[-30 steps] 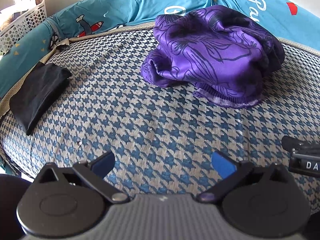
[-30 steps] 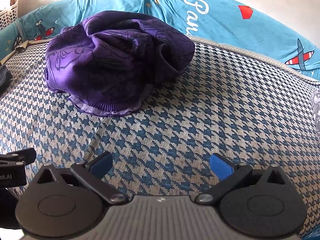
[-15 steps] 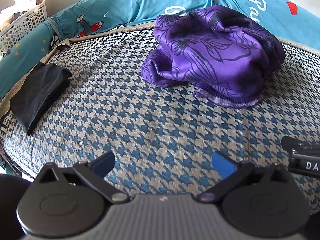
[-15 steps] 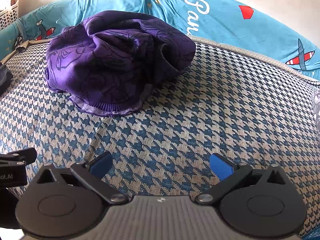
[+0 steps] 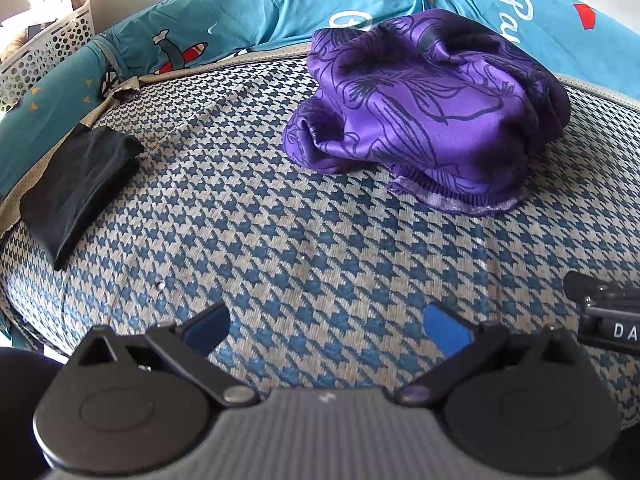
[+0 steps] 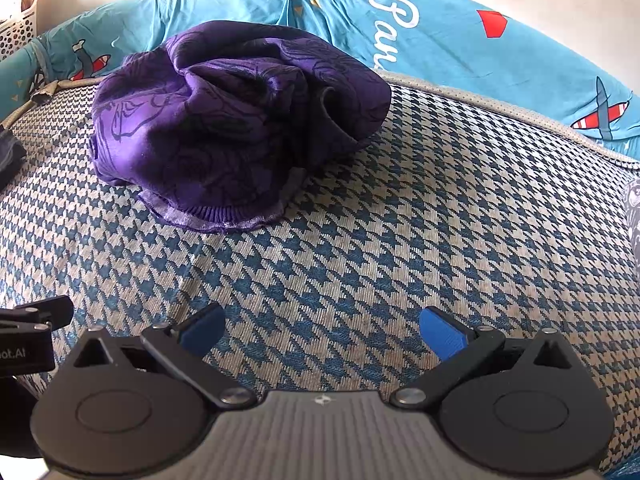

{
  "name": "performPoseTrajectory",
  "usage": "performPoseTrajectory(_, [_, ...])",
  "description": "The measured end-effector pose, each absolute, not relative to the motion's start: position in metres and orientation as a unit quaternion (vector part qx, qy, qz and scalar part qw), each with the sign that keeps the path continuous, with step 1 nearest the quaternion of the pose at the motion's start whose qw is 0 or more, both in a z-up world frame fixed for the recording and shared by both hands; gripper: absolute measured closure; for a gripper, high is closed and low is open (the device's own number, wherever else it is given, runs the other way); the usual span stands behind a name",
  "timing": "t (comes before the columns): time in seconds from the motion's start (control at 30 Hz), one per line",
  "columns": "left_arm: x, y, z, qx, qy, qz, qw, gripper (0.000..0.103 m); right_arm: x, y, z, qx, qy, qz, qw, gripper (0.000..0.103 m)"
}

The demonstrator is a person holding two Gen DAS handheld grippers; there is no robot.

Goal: Fold clothes

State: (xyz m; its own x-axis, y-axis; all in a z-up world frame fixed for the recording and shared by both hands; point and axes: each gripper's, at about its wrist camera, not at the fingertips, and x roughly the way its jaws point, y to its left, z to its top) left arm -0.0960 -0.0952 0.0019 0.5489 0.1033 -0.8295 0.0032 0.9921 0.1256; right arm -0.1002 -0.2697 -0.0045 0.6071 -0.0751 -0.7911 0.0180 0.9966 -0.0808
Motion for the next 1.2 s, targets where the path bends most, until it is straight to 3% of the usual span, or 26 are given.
performPoseTrajectory(1.2, [-0.0920, -0.0928, -0.0033, 0.052, 0.479, 0.028, 0.876, 0.000, -0.0968, -0.2678, -0.0091, -0.038, 0.448, -0.026, 0.893, 0.000])
